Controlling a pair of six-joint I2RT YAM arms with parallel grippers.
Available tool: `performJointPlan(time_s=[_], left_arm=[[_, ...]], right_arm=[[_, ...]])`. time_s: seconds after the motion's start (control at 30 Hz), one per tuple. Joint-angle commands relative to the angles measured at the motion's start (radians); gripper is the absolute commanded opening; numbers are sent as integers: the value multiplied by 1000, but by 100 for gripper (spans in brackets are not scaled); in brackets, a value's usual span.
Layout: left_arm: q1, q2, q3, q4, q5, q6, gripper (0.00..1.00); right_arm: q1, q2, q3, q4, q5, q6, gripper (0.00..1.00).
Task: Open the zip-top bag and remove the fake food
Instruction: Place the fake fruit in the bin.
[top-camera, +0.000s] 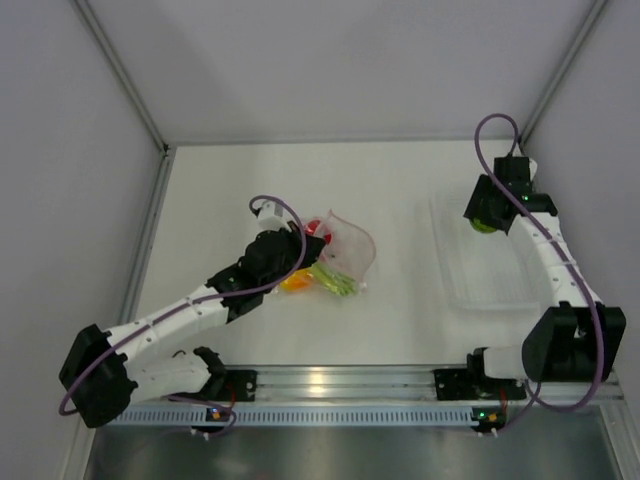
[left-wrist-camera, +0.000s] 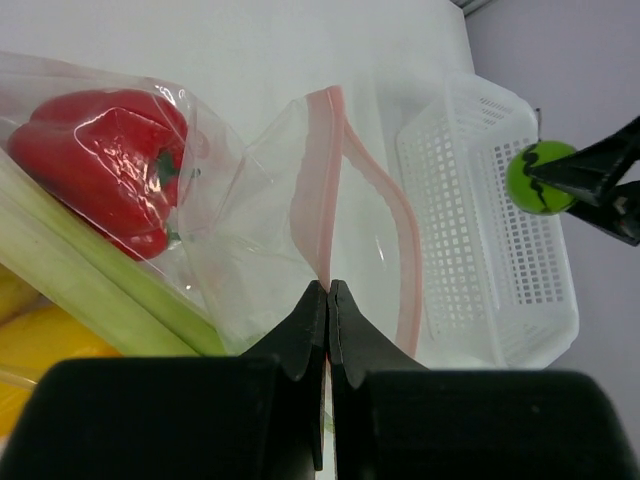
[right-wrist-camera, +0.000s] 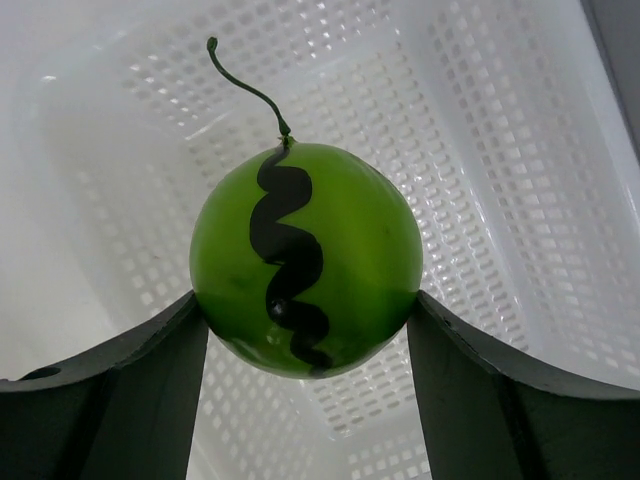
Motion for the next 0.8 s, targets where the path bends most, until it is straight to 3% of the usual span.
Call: performJointPlan(time_s=[0.0,0.07,0.13,0.17,0.27,0.53,0.6,0.63,0.77], left_arm=[[-3,-39,28,44,13,10,0],[-3,-45,32,30,13,15,0],[-1,-50,40,18,22,19,0],[-1,-48,46,15,27,25,0],[-1,-47,58,3,48,38,0],[-1,-62,55,-7,45,51,0],[-1,-57,60,-7,48,55,0],[-1,-54,63,-7,50,58,0],[-1,-40,77,-7,59,59,0]], right_arm=[[-40,93,-23,64,11,29,31],[-40,111,-60,104,31,45,35],[-42,122,-101,133,48,59,43],[-44,124,-112,150,48,63,52],[-44,128,-135,166,38,59,61],[-44,81,-121,135,1,10,79],[-44,61,-117,130,-16,3,88],[-44,59,-111,123,-18,-7,97],[-44,27,-100,103,-33,-23,99]])
